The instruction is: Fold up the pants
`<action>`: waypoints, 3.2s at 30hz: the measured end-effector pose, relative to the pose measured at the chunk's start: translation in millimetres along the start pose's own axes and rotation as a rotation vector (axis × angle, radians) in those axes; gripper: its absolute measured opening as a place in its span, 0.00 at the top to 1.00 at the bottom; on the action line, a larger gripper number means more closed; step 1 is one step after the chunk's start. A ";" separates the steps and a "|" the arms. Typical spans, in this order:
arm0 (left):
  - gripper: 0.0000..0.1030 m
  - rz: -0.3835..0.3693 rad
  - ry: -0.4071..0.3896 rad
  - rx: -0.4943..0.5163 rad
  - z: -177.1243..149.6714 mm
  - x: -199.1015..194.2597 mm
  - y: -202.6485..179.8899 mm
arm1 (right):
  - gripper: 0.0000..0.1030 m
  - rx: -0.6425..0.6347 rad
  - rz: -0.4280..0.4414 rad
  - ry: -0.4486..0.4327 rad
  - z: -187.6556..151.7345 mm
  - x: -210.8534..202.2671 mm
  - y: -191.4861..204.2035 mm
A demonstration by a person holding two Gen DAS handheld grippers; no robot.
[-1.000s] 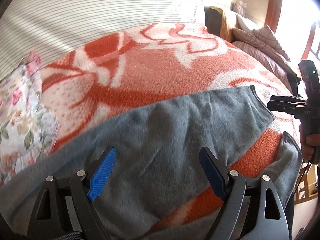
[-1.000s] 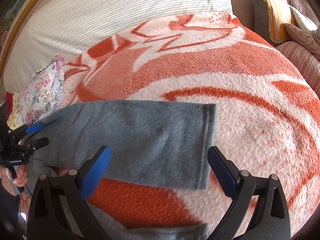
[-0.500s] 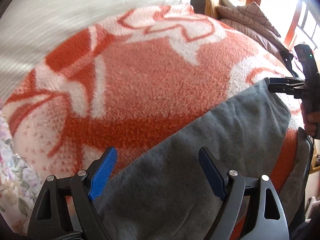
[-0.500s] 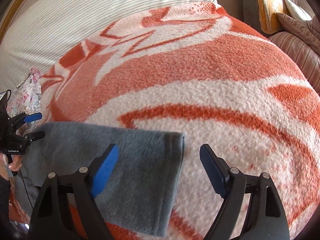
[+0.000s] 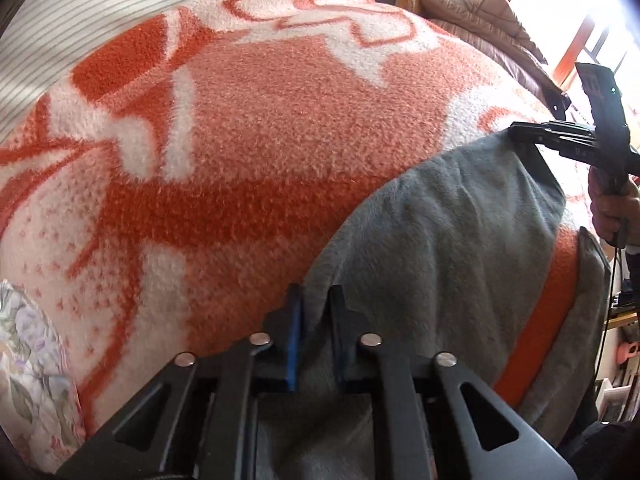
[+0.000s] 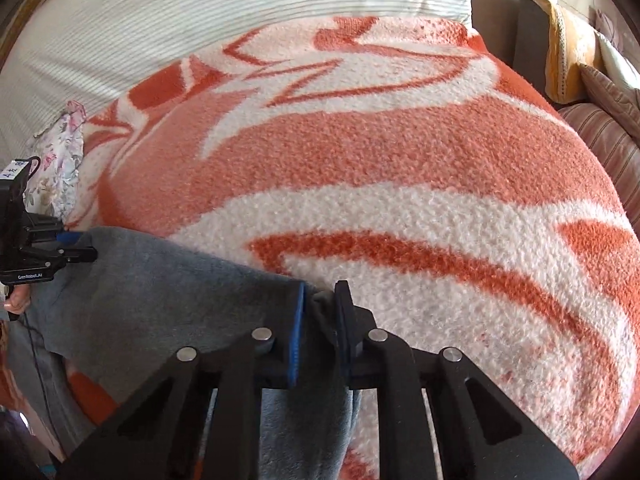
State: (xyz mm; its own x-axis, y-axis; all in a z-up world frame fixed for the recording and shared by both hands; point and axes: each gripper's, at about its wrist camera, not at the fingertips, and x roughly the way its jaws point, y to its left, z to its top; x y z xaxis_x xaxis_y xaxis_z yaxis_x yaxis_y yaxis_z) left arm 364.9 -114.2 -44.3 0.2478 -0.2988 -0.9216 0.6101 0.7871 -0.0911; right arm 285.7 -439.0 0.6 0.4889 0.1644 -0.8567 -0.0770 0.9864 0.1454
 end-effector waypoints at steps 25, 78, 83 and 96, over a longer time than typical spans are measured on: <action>0.93 -0.074 -0.224 -0.089 -147.6 -150.0 -128.7 | 0.86 -0.092 0.109 -0.175 -96.6 -136.5 17.3; 0.51 -0.188 -0.244 -0.465 -284.0 -119.6 -139.0 | 0.45 -0.129 0.145 -0.099 -217.7 -156.8 100.2; 0.51 -0.121 -0.289 -0.558 -306.7 -142.0 -105.0 | 0.45 -0.187 0.263 -0.066 -206.5 -127.7 162.6; 0.47 0.058 -0.400 -0.824 -377.6 -206.2 -0.3 | 0.45 -0.366 0.476 0.025 -188.8 -75.7 305.3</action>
State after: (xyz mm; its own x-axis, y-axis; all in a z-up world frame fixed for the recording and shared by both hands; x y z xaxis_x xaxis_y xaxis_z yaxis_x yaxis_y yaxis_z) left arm 29.5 151.0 3.3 0.5971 -0.2908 -0.7476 -0.1026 0.8966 -0.4307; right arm 61.1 -149.3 16.4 0.3068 0.5846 -0.7511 -0.5788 0.7410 0.3404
